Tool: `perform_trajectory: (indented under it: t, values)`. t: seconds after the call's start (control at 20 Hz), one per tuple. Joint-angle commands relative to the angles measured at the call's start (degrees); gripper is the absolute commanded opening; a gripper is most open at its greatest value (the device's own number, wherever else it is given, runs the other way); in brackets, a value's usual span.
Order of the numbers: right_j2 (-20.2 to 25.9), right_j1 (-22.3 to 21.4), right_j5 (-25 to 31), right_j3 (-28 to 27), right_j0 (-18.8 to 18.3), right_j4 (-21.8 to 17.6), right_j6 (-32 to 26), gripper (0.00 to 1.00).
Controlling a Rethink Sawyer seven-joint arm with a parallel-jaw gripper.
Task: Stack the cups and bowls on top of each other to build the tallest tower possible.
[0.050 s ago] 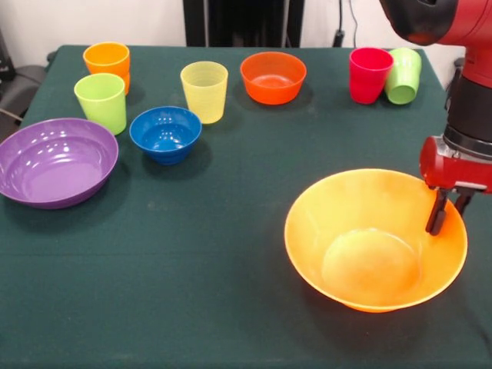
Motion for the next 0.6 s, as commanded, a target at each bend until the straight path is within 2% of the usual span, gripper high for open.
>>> perform_trajectory:
  t: [0.05,0.15,0.45,0.6]
  values:
    - [8.62,0.66,8.67,6.71,-1.36,3.95,-0.12,0.00]
    - [10.28,-0.45,8.36,8.99,-2.74,5.44,-0.68,0.00]
    - [20.82,-2.34,7.28,17.85,-10.93,12.42,-4.97,0.00]
    - [24.20,-3.17,6.42,21.10,-13.82,14.50,-5.11,0.00]
